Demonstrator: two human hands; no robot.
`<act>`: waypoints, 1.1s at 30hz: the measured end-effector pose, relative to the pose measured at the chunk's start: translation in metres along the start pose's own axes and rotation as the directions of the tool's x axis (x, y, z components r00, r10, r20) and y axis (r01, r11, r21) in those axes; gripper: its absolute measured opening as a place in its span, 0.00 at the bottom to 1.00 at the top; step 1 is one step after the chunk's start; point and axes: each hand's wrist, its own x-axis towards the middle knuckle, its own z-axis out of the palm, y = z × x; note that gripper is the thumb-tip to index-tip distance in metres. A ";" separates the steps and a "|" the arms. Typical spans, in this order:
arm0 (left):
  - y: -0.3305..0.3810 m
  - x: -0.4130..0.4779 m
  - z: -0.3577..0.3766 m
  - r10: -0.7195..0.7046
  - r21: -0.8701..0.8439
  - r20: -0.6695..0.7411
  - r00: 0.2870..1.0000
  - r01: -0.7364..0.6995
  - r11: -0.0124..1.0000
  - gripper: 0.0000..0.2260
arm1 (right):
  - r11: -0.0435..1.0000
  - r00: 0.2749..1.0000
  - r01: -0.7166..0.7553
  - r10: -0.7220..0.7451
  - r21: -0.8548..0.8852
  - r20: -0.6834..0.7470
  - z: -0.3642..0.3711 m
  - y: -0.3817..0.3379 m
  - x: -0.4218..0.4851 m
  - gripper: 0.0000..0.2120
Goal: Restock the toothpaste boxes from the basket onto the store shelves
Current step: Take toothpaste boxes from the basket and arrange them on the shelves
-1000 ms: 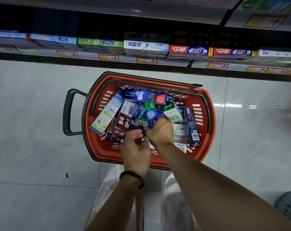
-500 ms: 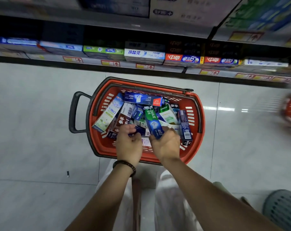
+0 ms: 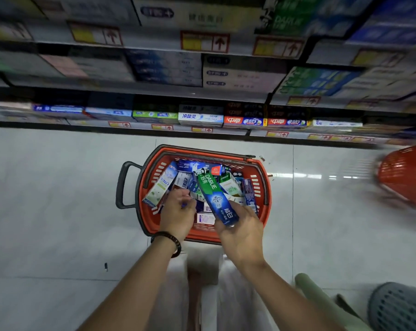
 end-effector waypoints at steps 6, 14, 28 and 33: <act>0.052 -0.027 -0.028 -0.071 -0.252 0.029 0.997 0.076 0.965 0.13 | 0.989 0.997 0.072 -0.073 0.133 0.001 -0.062 -0.043 -0.022 0.28; 0.141 -0.081 -0.071 0.014 -0.463 0.108 0.994 0.038 0.885 0.17 | 0.959 0.976 0.216 -0.219 0.186 -0.002 -0.137 -0.091 -0.036 0.27; 0.236 -0.182 -0.110 0.191 -0.552 0.129 0.973 -0.089 0.829 0.15 | 0.900 0.934 0.337 -0.357 0.276 0.026 -0.255 -0.155 -0.063 0.25; 0.262 -0.224 -0.121 0.211 -0.581 0.103 0.972 -0.113 0.806 0.13 | 0.883 0.922 0.353 -0.385 0.308 0.046 -0.289 -0.171 -0.069 0.25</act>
